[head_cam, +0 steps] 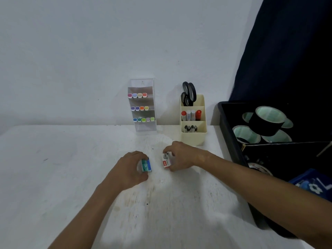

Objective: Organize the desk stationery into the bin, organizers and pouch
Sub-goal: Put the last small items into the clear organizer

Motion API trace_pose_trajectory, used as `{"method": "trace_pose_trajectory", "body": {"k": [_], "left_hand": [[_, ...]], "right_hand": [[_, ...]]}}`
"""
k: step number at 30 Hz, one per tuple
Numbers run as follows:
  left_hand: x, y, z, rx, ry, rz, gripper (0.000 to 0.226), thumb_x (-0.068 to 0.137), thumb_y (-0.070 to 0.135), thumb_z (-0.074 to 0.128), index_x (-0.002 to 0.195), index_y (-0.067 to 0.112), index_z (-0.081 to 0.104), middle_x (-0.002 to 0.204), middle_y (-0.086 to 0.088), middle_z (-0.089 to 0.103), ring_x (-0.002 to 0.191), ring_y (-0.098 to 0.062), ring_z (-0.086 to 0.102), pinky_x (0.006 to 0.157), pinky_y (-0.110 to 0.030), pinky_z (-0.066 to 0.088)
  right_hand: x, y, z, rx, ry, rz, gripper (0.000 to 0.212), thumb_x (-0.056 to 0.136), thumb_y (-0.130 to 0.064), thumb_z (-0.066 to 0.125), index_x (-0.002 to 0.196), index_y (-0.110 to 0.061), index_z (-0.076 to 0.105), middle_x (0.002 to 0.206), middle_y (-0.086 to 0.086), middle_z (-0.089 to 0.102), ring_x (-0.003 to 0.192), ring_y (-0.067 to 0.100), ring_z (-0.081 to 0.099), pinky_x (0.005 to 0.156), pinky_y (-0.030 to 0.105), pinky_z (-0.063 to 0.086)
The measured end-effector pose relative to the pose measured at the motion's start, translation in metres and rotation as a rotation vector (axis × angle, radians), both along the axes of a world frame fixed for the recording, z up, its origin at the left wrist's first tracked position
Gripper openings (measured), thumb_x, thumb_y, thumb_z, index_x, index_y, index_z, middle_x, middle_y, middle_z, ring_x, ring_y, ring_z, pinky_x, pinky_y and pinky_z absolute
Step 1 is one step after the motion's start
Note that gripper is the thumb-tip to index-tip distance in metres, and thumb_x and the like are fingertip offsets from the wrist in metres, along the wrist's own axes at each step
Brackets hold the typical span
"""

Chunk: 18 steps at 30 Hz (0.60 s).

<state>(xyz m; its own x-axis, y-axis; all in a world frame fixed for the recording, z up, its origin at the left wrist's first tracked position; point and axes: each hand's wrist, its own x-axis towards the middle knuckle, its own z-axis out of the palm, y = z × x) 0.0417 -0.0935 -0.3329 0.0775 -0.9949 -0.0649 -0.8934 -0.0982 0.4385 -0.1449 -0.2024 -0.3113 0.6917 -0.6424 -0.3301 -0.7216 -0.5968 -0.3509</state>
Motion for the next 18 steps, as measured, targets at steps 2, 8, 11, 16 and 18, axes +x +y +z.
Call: {"method": "trace_pose_trajectory", "body": {"k": [2,8,11,16,18], "left_hand": [[0.004,-0.018,0.013,-0.014,-0.020,0.072,0.054,0.074,0.030,0.077,0.122,0.025,0.053,0.119,0.007,0.055,0.100,-0.009,0.049,0.091,-0.023,0.042],[0.022,-0.071,0.034,-0.088,-0.011,0.162,0.051,0.076,0.028,0.077,0.121,0.022,0.053,0.122,0.000,0.061,0.086,-0.014,0.053,0.090,-0.032,0.050],[0.030,-0.086,0.030,-0.055,-0.019,0.122,0.050,0.080,0.026,0.074,0.124,0.021,0.052,0.127,-0.001,0.059,0.098,-0.021,0.060,0.094,-0.033,0.049],[0.037,-0.099,0.017,-0.061,-0.045,0.032,0.047,0.084,0.023,0.068,0.128,0.019,0.051,0.130,-0.002,0.058,0.109,-0.024,0.059,0.097,-0.032,0.046],[0.038,-0.101,0.012,-0.076,-0.040,0.018,0.043,0.087,0.021,0.063,0.129,0.018,0.051,0.131,-0.003,0.059,0.112,-0.024,0.058,0.098,-0.031,0.044]], "right_hand": [[0.014,-0.001,0.007,0.014,-0.083,-0.071,0.067,0.082,-0.030,0.072,0.140,-0.016,0.041,0.138,0.006,0.049,0.119,0.021,0.051,0.094,0.027,0.042],[0.066,-0.014,0.003,0.030,-0.311,-0.266,0.057,0.083,-0.020,0.071,0.133,-0.014,0.045,0.130,0.009,0.057,0.114,0.027,0.059,0.096,0.035,0.048],[0.080,-0.025,-0.005,0.017,-0.349,-0.300,0.054,0.087,-0.019,0.067,0.135,-0.014,0.041,0.130,0.009,0.057,0.115,0.028,0.058,0.099,0.036,0.047],[0.087,-0.039,-0.015,-0.005,-0.366,-0.289,0.049,0.090,-0.012,0.061,0.135,-0.014,0.041,0.127,0.011,0.058,0.113,0.029,0.059,0.096,0.034,0.047],[0.087,-0.041,-0.016,-0.013,-0.375,-0.291,0.049,0.091,-0.011,0.058,0.136,-0.013,0.039,0.127,0.012,0.058,0.112,0.028,0.059,0.095,0.032,0.047]]}}
